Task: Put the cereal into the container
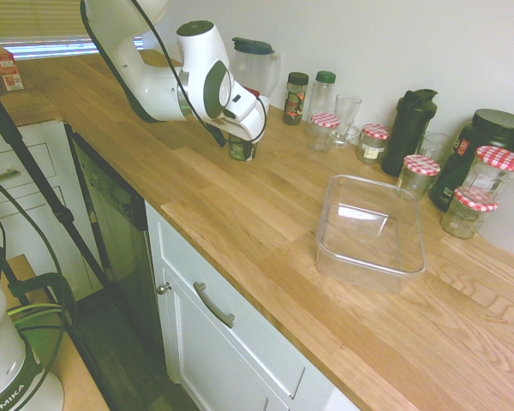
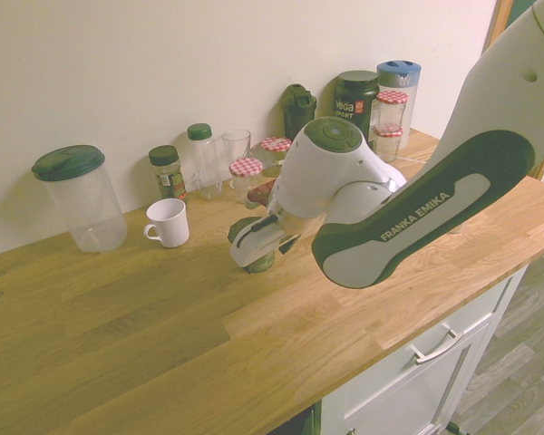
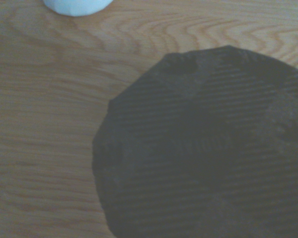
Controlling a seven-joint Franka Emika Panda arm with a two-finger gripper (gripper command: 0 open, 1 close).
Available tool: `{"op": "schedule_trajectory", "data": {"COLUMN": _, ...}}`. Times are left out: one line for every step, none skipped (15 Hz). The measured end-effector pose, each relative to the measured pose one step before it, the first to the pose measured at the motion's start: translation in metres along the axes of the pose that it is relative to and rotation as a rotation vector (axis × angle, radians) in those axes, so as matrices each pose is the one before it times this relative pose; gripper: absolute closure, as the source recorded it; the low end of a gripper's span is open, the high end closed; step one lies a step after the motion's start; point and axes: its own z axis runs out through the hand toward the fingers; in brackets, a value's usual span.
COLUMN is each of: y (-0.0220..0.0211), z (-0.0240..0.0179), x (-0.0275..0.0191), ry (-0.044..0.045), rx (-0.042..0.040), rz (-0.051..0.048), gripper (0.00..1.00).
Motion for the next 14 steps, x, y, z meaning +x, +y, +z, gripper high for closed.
{"op": "schedule_trajectory", "data": {"y": -0.00012, "z": 0.00349, "x": 0.00177, "ry": 0.0066, "rx": 0.00804, "rz": -0.00221, "gripper": 0.0}}
{"op": "schedule_trajectory", "data": {"y": 0.00015, "z": 0.00413, "x": 0.00159, "ry": 0.00375, "rx": 0.01025, "rz": 0.00254, "gripper": 0.0}}
{"op": "schedule_trajectory", "data": {"y": 0.00027, "z": 0.0047, "x": 0.00057, "ry": -0.00032, "rx": 0.01272, "rz": 0.00249, "gripper": 1.0}}
{"op": "schedule_trajectory", "data": {"y": 0.00044, "z": 0.0036, "x": 0.00057, "ry": 0.00091, "rx": 0.01521, "rz": 0.00255, "gripper": 1.0}}
{"op": "schedule_trajectory", "data": {"y": -0.00053, "z": 0.00164, "x": -0.0003, "ry": 0.00148, "rx": 0.01814, "rz": 0.00054, "gripper": 1.0}}
{"op": "schedule_trajectory", "data": {"y": -0.0001, "z": 0.00074, "x": -0.00015, "ry": 0.00169, "rx": 0.01027, "rz": -0.00226, "gripper": 1.0}}
{"op": "schedule_trajectory", "data": {"y": -0.00015, "z": -0.00005, "x": 0.00002, "ry": 0.0015, "rx": 0.00403, "rz": -0.00324, "gripper": 1.0}}
{"op": "schedule_trajectory", "data": {"y": -0.00033, "z": -0.00006, "x": -0.00017, "ry": 0.00072, "rx": 0.0019, "rz": -0.00236, "gripper": 1.0}}
{"op": "schedule_trajectory", "data": {"y": -0.00009, "z": 0.00007, "x": -0.00002, "ry": 0.00032, "rx": 0.00079, "rz": -0.00054, "gripper": 1.0}}
{"op": "schedule_trajectory", "data": {"y": -0.00016, "z": -0.00011, "x": 0.00006, "ry": 0.00037, "rx": 0.00105, "rz": -0.00001, "gripper": 1.0}}
{"op": "schedule_trajectory", "data": {"y": 0.00009, "z": -0.00001, "x": 0.00019, "ry": 0.00032, "rx": 0.00032, "rz": 0.00024, "gripper": 1.0}}
{"op": "schedule_trajectory", "data": {"y": -0.00006, "z": -0.00004, "x": -0.00001, "ry": 0.00008, "rx": 0.00034, "rz": -0.0001, "gripper": 1.0}}
{"op": "schedule_trajectory", "data": {"y": -0.00011, "z": -0.00012, "x": 0.00006, "ry": 0.00029, "rx": 0.00095, "rz": -0.00001, "gripper": 1.0}}
{"op": "schedule_trajectory", "data": {"y": -0.00002, "z": -0.0001, "x": 0.00012, "ry": 0.0003, "rx": 0.00036, "rz": 0.00012, "gripper": 1.0}}
